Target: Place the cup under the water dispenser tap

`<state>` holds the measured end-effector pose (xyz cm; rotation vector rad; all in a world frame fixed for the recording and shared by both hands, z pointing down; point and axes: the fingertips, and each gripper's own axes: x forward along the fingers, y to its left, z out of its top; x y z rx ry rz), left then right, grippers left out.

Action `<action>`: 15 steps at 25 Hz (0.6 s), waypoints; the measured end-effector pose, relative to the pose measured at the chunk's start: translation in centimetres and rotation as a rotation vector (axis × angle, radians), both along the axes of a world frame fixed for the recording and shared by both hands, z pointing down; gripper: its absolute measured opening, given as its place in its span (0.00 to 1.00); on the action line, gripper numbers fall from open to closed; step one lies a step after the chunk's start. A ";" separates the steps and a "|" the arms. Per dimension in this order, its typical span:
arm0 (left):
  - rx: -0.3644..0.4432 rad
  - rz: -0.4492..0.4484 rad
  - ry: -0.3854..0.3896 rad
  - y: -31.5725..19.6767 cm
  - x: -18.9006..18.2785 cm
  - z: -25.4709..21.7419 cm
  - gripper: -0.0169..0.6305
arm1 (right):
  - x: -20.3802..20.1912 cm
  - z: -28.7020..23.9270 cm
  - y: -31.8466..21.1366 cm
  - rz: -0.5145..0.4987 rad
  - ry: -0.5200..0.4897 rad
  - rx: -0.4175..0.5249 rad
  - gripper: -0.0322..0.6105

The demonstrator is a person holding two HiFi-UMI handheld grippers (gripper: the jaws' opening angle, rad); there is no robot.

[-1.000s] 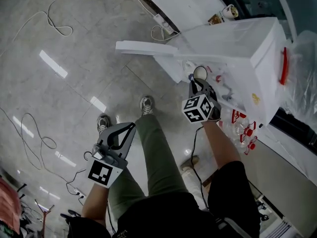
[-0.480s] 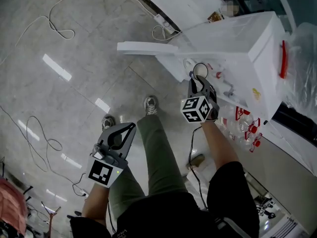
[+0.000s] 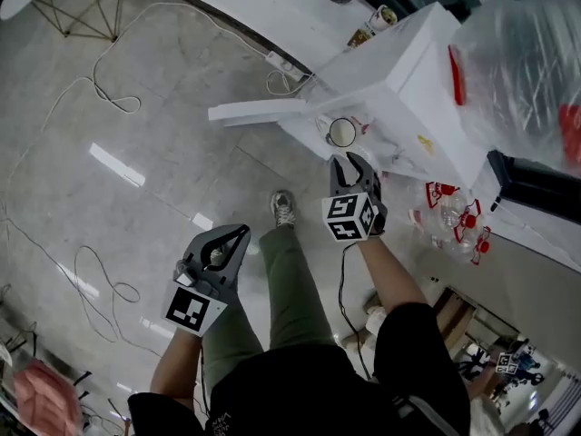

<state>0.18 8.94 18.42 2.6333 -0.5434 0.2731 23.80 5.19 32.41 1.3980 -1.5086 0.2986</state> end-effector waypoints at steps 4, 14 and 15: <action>0.047 0.043 0.011 0.6 0.7 -3.5 0.06 | -1.0 -5.1 1.6 0.121 -0.138 0.120 0.21; 0.139 0.123 0.041 2.6 1.5 -11.6 0.06 | -4.4 -17.5 6.7 0.275 -0.392 0.385 0.15; 0.146 0.127 0.044 2.8 1.5 -12.3 0.05 | -4.6 -18.6 7.2 0.282 -0.406 0.409 0.14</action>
